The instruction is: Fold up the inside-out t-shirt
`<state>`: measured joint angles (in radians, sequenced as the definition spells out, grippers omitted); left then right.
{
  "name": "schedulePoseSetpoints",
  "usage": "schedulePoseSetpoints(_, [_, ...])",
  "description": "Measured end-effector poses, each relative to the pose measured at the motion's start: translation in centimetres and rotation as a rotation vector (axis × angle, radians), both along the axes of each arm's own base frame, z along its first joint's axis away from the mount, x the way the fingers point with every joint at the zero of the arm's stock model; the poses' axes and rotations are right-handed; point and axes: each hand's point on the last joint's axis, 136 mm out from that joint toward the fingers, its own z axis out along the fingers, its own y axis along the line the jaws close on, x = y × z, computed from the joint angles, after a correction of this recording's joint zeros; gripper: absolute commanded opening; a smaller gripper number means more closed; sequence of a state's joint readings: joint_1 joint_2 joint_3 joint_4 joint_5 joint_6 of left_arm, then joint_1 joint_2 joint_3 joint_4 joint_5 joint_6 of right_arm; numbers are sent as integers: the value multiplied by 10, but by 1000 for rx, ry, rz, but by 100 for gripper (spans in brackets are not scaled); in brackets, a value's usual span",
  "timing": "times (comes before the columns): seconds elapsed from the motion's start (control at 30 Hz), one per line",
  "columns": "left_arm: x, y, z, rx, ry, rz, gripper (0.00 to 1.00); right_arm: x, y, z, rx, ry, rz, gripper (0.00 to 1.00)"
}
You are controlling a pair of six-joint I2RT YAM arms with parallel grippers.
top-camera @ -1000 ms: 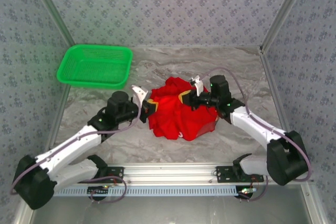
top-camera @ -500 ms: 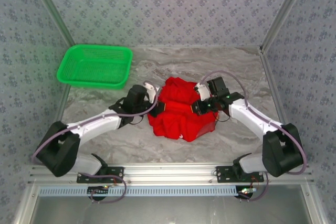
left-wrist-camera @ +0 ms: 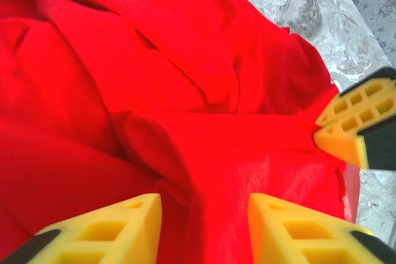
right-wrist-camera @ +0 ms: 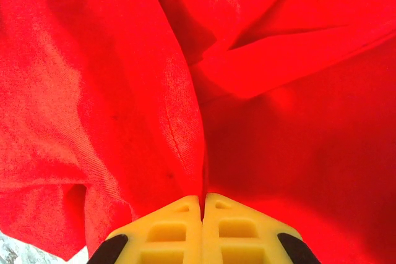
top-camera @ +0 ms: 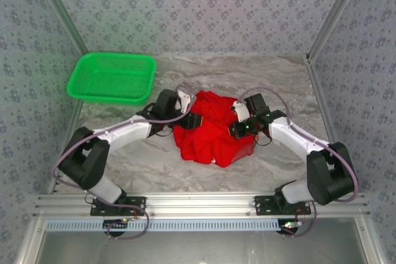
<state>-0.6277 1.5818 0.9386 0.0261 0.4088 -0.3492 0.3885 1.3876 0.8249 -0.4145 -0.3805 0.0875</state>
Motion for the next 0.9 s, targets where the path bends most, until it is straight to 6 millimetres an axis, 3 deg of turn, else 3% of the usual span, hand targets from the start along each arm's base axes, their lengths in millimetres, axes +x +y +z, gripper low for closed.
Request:
schedulePoseSetpoints(0.23, [27, -14, -15, -22, 151, 13, 64, 1, 0, 0, 2, -6, 0, 0])
schedulePoseSetpoints(0.4, [24, -24, -30, -37, 259, -14, 55, 1, 0, -1, 3, -8, 0, 0])
schedulePoseSetpoints(0.53, [18, -36, -25, -79, 312, -49, 42, 1, 0, -2, 2, -7, 0, 0])
schedulePoseSetpoints(0.9, [19, -51, -2, -130, 307, -108, 40, 1, 0, -1, 3, -11, -1, 0])
